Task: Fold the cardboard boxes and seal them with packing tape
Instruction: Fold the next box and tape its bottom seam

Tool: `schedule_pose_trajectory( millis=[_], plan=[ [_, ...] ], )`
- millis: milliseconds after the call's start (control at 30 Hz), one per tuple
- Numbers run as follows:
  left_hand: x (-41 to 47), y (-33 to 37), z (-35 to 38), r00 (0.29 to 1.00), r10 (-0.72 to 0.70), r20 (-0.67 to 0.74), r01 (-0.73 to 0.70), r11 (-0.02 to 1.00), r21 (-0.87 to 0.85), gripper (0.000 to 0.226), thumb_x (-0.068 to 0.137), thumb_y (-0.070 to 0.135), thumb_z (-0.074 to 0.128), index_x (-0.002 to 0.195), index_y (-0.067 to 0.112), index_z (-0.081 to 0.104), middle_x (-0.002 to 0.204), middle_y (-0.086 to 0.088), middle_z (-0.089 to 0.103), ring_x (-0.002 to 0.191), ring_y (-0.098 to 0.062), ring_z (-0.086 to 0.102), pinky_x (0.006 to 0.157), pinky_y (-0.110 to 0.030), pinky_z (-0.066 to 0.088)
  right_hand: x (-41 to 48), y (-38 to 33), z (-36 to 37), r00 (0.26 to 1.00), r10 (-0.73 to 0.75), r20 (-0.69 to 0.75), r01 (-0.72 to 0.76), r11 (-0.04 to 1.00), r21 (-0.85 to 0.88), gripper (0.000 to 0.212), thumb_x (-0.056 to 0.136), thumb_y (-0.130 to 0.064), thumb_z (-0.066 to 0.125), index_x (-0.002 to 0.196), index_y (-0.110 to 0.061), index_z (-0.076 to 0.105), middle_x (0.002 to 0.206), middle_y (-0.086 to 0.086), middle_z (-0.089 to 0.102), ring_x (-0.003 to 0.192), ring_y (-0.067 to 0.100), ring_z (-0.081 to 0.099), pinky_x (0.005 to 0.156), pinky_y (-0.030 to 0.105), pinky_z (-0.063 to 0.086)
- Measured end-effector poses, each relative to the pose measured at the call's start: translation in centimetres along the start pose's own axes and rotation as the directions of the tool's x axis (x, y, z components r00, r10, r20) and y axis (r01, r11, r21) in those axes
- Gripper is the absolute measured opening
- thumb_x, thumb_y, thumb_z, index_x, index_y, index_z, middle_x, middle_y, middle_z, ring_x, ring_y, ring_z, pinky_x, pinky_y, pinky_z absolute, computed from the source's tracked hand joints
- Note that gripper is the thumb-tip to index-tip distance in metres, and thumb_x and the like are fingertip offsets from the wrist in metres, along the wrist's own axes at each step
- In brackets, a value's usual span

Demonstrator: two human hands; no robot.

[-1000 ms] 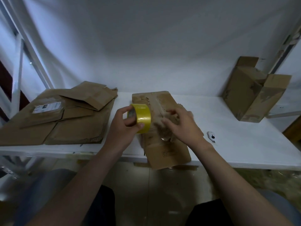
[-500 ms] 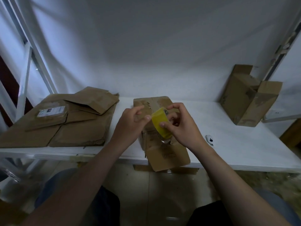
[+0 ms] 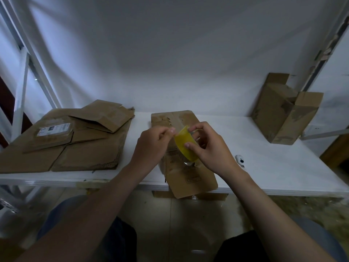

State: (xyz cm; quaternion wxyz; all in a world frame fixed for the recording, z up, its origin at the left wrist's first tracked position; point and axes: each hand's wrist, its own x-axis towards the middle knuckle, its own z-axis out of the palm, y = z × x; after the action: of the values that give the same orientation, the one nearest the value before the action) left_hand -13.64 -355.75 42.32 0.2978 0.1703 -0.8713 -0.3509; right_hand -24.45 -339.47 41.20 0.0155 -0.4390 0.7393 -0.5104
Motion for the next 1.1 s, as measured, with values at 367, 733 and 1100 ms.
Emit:
schedule_pose_trajectory(
  millis=[367,733,1100],
  plan=[
    [0.5,-0.6,0.8,0.994,-0.081,0.072,0.077,0.995,0.056,0.014,0.093,0.032,0.068,0.1,0.024,0.078,0.093,0.011,0.073,0.084,-0.002,0.063,0.068,-0.02,0.046,-0.6,0.5,0.3,1.0,0.008,0.003,-0.008,1.0,0.014,0.031,0.09,-0.025,0.076,0.105,-0.039,0.053,0.087,-0.01,0.058,0.068,0.006,0.052,0.06,0.025,0.047],
    [0.2,0.1,2.3,0.973,-0.175,0.152,0.158,0.98,0.118,0.013,0.097,0.031,0.062,0.095,0.024,0.073,0.086,0.014,0.063,0.087,-0.009,0.06,0.069,-0.024,0.043,-1.1,1.9,1.3,0.983,0.178,0.04,-0.173,0.979,-0.109,0.025,0.091,-0.034,0.074,0.093,-0.037,0.049,0.084,-0.011,0.059,0.072,0.004,0.054,0.061,0.021,0.04],
    [2.1,0.9,0.8,0.961,-0.213,0.174,0.198,0.975,0.102,0.02,0.096,0.026,0.063,0.078,0.024,0.07,0.081,0.017,0.066,0.083,-0.003,0.06,0.064,-0.021,0.039,-2.5,2.6,1.3,0.998,-0.054,0.027,0.059,0.979,-0.196,0.04,0.08,-0.029,0.082,0.111,-0.034,0.058,0.11,-0.018,0.059,0.096,0.0,0.052,0.072,0.015,0.039]
  ],
)
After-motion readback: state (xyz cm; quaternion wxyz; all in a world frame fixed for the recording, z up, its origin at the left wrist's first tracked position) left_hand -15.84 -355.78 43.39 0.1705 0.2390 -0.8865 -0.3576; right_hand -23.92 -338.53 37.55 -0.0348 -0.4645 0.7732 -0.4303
